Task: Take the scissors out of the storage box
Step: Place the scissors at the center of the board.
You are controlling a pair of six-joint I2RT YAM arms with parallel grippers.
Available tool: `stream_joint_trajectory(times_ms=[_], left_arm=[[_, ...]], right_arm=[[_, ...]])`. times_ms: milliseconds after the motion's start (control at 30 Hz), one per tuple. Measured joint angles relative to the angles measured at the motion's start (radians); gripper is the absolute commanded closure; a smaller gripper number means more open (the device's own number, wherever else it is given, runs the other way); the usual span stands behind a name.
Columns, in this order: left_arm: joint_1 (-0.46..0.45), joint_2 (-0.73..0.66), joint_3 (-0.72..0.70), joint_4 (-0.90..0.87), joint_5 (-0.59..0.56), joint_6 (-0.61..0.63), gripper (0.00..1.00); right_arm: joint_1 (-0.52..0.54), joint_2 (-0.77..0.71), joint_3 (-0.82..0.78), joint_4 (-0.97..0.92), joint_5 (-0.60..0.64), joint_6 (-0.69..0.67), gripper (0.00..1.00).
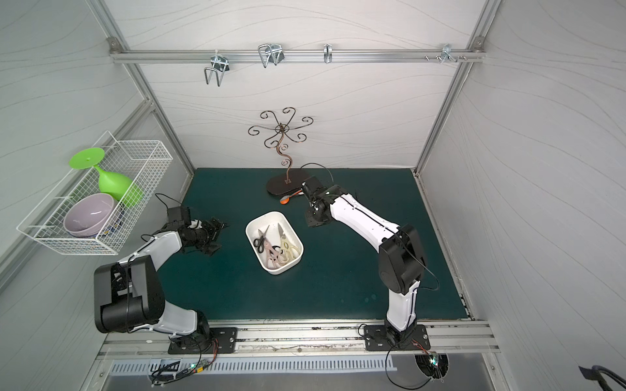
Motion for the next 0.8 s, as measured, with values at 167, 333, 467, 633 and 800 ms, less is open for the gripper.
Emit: stream_joint_trajectory(times_ms=[167, 333, 467, 633, 800], left_arm=[[-0.04, 0.0, 0.018, -0.018, -0.002, 0.002, 0.09], [-0.159, 0.0, 0.102, -0.044, -0.013, 0.012, 0.09], [-0.223, 0.0, 0.169, -0.056, -0.017, 0.035, 0.09], [-0.23, 0.0, 0.184, -0.07, -0.022, 0.055, 0.09], [-0.229, 0.0, 0.183, -0.087, -0.023, 0.073, 0.09]], right_arm=[[-0.208, -0.005, -0.057, 0.057, 0.005, -0.096, 0.96], [-0.404, -0.004, -0.07, 0.093, -0.022, -0.18, 0.95], [-0.498, 0.024, -0.043, 0.125, -0.053, -0.225, 0.95], [-0.567, 0.104, 0.007, 0.158, -0.09, -0.262, 0.94], [-0.61, 0.175, 0.027, 0.173, -0.13, -0.282, 0.94]])
